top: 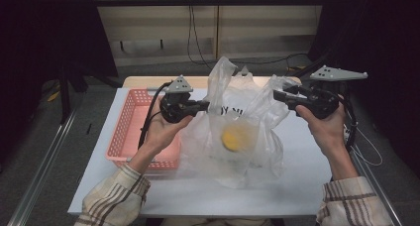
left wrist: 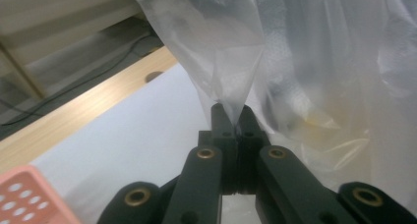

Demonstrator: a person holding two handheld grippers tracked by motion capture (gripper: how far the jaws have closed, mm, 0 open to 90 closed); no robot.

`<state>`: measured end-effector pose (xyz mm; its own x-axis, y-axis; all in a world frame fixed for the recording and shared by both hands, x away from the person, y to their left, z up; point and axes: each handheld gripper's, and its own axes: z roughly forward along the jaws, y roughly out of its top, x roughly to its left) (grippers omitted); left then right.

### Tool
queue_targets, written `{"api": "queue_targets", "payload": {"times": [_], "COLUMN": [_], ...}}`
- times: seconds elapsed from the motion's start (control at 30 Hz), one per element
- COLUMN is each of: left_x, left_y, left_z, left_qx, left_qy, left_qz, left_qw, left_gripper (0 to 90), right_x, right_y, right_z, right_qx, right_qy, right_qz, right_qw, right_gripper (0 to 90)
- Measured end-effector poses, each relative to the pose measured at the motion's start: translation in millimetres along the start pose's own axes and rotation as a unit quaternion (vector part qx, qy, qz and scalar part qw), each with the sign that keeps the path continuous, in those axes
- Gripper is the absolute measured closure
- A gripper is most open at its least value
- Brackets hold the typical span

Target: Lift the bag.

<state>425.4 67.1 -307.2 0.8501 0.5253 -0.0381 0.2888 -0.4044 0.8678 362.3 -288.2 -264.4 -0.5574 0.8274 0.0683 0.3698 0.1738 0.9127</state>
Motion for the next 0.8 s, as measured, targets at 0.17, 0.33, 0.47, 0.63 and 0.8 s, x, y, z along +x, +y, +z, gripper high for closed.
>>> {"api": "queue_targets", "payload": {"times": [0.17,0.33,0.47,0.63,0.8], "left_x": [13.3,19.1,24.6,34.0,36.8], "left_y": [3.1,1.5,-1.0,-6.2,-9.9], "left_z": [5.6,12.1,15.1,18.1,17.0], "left_qx": [-0.001,0.009,0.014,0.017,0.019], "left_qy": [0.041,0.064,0.07,0.072,0.072], "left_qz": [-0.027,-0.033,-0.045,-0.065,-0.07], "left_qw": [0.9988,0.9974,0.9964,0.9951,0.9948], "left_gripper": [90.0,90.0,90.0,90.0,90.0], "right_x": [-0.4,-1.8,-9.2,-14.0,-18.5], "right_y": [-9.1,-16.7,-22.7,-29.5,-38.3], "right_z": [-5.7,-16.9,-25.2,-33.8,-34.1], "right_qx": [0.002,-0.009,-0.015,-0.023,-0.007], "right_qy": [0.016,0.029,0.046,0.059,0.047], "right_qz": [-0.001,0.001,0.01,0.015,0.011], "right_qw": [0.9999,0.9995,0.9988,0.9978,0.9988], "right_gripper": [51.8,55.0,69.1,73.3,80.4]}}
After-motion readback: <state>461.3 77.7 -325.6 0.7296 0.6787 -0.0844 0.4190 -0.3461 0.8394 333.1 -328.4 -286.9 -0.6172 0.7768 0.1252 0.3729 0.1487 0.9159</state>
